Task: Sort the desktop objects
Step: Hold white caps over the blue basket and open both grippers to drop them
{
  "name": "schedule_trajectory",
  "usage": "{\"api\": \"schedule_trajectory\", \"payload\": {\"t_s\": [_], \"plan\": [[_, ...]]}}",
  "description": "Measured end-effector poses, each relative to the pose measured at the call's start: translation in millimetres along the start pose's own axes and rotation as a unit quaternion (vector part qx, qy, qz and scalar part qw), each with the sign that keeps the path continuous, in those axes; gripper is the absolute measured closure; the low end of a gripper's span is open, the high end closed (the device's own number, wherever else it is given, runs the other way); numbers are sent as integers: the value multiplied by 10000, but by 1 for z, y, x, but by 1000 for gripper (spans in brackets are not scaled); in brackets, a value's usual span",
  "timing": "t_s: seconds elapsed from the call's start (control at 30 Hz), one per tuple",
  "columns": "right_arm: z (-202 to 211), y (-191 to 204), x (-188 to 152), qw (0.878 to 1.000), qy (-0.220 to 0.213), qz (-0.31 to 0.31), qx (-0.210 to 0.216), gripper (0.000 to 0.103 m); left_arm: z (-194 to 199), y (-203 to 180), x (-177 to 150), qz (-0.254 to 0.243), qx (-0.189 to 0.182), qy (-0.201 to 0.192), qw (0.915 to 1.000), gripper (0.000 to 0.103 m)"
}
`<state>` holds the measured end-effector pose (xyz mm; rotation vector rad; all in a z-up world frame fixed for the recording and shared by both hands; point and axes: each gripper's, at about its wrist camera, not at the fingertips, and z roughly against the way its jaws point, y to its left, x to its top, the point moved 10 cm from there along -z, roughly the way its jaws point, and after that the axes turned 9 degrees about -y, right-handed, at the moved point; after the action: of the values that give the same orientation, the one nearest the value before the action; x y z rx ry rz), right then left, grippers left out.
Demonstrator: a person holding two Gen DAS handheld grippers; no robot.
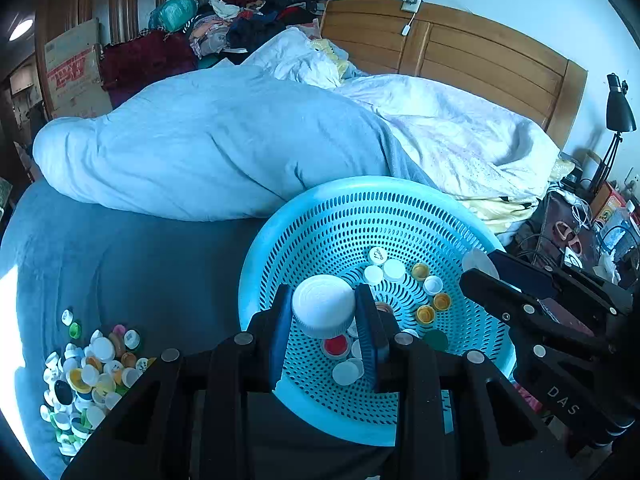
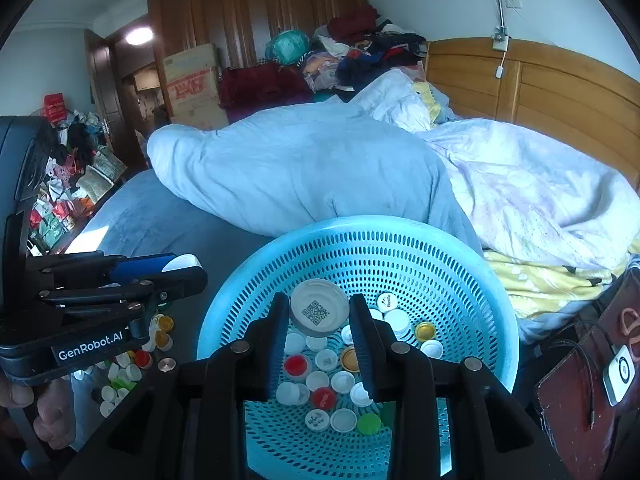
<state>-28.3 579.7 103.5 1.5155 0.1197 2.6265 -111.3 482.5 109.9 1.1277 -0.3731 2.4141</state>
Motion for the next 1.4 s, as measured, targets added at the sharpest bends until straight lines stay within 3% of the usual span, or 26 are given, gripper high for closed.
{"api": "schedule_trajectory", "payload": {"t_s": [1.4], "plan": [[-3, -12, -13, 9998, 35, -204, 4, 69, -20, -19, -3, -220, 2, 175, 9996, 77]]}}
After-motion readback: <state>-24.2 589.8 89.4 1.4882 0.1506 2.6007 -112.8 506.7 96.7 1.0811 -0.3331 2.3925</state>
